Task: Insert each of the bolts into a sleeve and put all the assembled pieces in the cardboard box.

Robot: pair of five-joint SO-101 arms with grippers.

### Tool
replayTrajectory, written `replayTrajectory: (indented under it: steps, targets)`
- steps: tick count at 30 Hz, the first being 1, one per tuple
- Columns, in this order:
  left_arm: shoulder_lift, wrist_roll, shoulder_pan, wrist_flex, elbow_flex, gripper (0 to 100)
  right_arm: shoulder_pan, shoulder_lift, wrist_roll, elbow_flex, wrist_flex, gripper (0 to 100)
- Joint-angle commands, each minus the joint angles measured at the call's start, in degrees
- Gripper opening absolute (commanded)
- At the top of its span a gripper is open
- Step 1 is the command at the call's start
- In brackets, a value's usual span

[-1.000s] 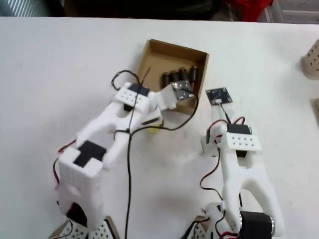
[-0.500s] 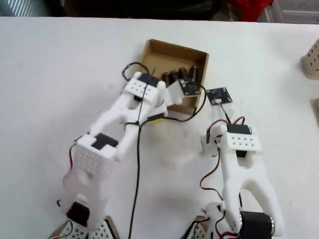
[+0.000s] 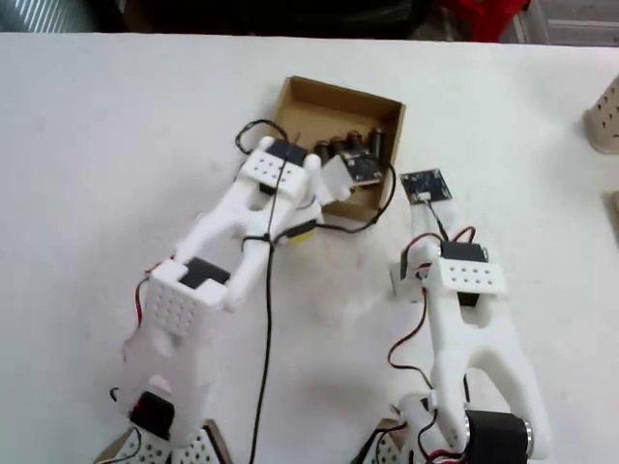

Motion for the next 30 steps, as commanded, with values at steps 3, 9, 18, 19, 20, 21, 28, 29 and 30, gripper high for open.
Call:
replayTrajectory:
  steps: [3,9,18,19,20,21,28,29,30]
  targets:
    - [-0.9,19.0,-0.5,3.1,-1.5,2,0.2,-1.5,0.0,-0.3,-1.5,1.8]
    - [-1.1,35.7,-5.3,3.1,-1.9,2,0.2,-1.5,0.0,-0.3,-1.5,1.8]
    - [-14.8,41.0,-10.9,-4.7,11.5,2,0.2,-1.5,0.0,-0.3,-1.5,1.8]
    - [-17.5,41.0,-11.1,-6.6,14.8,2,0.2,-1.5,0.0,-0.3,-1.5,1.8]
    - [-20.3,40.8,-11.1,-8.7,18.4,2,0.2,-1.5,0.0,-0.2,-1.5,1.8]
    - [-23.1,40.7,-11.1,-11.0,21.6,2,0.0,-1.4,-0.1,-0.2,-1.5,1.8]
    - [-37.1,40.6,-16.8,-22.5,37.7,2,-4.4,-1.5,-0.5,2.2,-3.9,1.8]
    - [-37.5,40.6,-17.6,-23.1,38.9,2,-5.3,-1.5,-0.5,2.4,-4.1,1.8]
    - [-37.8,40.6,-18.4,-23.7,39.7,2,-6.5,-1.5,-0.5,2.4,-4.2,1.8]
